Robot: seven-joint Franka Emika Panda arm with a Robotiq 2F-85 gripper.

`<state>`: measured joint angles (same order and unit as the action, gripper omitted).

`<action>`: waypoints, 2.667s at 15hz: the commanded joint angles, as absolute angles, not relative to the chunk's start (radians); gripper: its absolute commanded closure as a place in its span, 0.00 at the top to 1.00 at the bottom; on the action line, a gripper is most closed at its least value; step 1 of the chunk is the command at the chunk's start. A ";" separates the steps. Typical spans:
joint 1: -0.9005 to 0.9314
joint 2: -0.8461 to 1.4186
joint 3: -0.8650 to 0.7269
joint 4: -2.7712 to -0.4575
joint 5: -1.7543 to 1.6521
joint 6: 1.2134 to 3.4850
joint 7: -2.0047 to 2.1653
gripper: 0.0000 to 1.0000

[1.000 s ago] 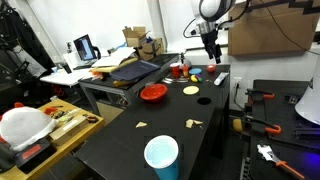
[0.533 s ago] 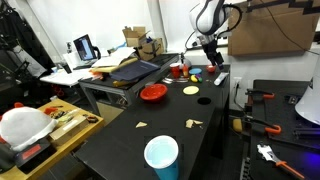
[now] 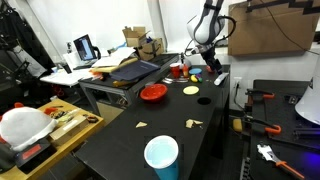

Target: Move the toothpaste tube and red bowl to the left.

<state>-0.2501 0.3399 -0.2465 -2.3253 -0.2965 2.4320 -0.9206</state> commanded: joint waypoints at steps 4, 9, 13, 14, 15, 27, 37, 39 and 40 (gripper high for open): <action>-0.288 0.432 -0.236 -2.232 -0.376 2.441 -0.941 1.00; -0.304 0.478 -0.230 -2.180 -0.398 2.437 -0.950 1.00; -0.317 0.494 -0.215 -2.170 -0.391 2.432 -0.973 1.00; -0.318 0.494 -0.213 -2.174 -0.393 2.433 -0.981 1.00; -0.323 0.485 -0.206 -2.185 -0.388 2.428 -1.001 1.00; -0.349 0.437 -0.183 -2.244 -0.360 2.401 -1.165 1.00; -0.339 0.447 -0.184 -2.257 -0.359 2.420 -1.141 1.00; -0.341 0.447 -0.183 -2.257 -0.356 2.422 -1.143 1.00; -0.341 0.448 -0.183 -2.257 -0.355 2.423 -1.143 1.00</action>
